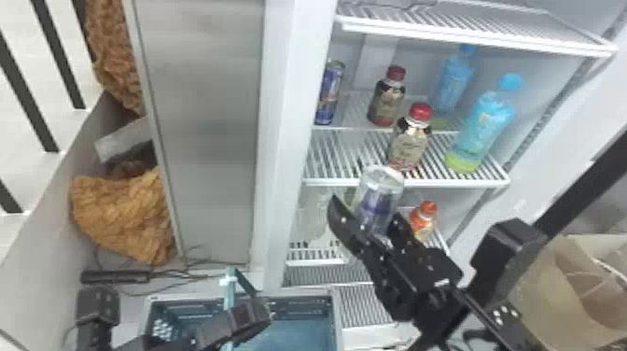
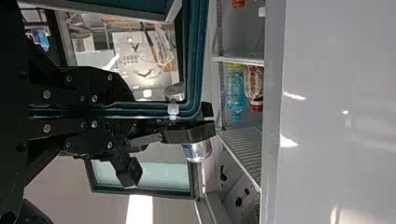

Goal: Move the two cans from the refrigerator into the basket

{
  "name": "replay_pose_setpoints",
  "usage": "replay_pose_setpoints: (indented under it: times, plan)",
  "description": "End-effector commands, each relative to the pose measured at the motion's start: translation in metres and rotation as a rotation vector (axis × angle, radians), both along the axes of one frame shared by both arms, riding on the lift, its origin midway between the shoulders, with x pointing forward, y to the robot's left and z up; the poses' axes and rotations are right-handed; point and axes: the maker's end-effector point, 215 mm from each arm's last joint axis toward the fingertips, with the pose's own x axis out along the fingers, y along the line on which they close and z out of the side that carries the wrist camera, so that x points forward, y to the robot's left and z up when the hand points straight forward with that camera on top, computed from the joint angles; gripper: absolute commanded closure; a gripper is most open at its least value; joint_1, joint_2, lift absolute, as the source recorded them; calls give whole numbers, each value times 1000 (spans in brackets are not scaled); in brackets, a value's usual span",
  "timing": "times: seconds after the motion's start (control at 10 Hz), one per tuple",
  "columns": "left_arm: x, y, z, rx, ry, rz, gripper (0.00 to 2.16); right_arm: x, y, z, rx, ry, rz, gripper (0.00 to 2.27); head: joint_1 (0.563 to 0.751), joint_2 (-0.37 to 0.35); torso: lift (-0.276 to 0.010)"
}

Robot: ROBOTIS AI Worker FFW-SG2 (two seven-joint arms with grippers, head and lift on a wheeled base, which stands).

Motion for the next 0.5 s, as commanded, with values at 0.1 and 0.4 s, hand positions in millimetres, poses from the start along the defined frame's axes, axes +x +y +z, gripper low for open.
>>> replay_pose_setpoints:
  times: [0.1, 0.4]
  plan:
    - [1, 2, 1, -3, 0, 5, 1191, -31, 6, -16, 1, 96, 50, 1204, 695, -198, -31]
    - [1, 2, 0, -3, 1, 10, 1191, -65, 14, -49, -15, 228, 133, 1204, 695, -196, -31]
